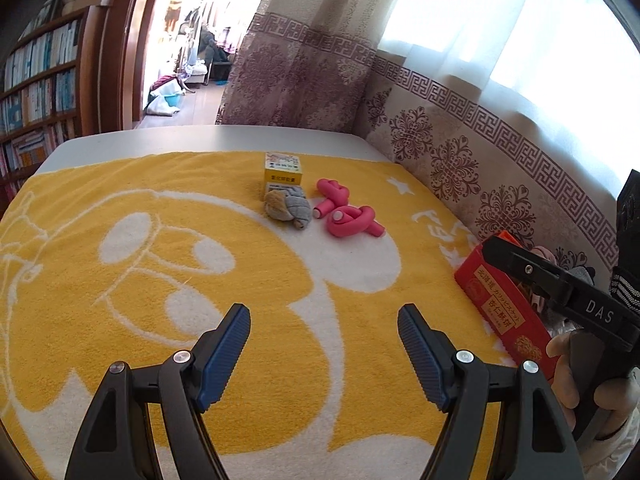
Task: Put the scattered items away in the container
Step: 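Reach the left tool to the small grey sock while right tool reaches the pink curler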
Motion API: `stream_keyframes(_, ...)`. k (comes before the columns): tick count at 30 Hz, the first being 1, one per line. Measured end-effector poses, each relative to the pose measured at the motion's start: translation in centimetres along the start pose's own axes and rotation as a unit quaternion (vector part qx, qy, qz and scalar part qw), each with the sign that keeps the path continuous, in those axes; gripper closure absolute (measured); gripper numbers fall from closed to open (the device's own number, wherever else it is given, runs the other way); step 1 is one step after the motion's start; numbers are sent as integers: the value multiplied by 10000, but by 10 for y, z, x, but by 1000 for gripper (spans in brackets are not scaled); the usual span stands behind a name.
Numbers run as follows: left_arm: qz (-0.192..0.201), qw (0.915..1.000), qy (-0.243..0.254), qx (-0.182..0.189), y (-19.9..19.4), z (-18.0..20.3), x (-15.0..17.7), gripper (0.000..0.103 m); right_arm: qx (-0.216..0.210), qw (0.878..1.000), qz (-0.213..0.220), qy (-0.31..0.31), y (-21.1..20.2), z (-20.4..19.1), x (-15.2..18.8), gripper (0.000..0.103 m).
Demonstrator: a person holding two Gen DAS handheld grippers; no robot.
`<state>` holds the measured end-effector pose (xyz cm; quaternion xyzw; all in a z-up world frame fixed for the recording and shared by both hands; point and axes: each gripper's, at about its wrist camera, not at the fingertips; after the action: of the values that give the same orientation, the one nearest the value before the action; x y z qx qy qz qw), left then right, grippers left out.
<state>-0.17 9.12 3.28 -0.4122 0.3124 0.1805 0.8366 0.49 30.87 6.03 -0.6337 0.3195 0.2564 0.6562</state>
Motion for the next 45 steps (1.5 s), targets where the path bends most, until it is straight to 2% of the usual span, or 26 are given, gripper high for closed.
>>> stream_keyframes(4,-5,9998,-158,-81,-1,-13,0,25,-214,9996,-151,136,14,-2,-3,8)
stream_keyframes(8,-14,9996,-266,-106,0,-19,1,25,-174,9996,-242,-17,28,-16,-8,8)
stream_keyframes(15,-64,9990,-423,-116,2,-27,2,25,-176,9978,-640,-88,68,-36,-16,8)
stream_keyframes(25,-91,9974,-697,-151,3,-43,3,25,112,9946,-1030,60,127,-49,-33,8)
stream_keyframes(34,-193,9965,-794,-180,10,-48,5,25,156,9929,-1176,-89,160,-58,-36,8)
stream_keyframes(37,-216,9961,-831,-225,12,-51,6,25,229,9922,-1213,-170,170,-59,-35,13)
stream_keyframes(40,-267,9954,-881,-272,16,-55,7,25,337,9927,-1103,-339,169,-61,-34,24)
stream_keyframes(45,-346,9946,-911,-357,21,-58,8,25,273,9931,-1117,-232,164,-54,-33,25)
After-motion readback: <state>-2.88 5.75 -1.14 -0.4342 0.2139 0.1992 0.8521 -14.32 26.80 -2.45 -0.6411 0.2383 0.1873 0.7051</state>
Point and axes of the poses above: each gripper's, at about its wrist camera, not at the fingertips, and y roughly the way its jaws point, z to its right, x to its underside, and after that the axes turned 13 degrees about x, right-handed
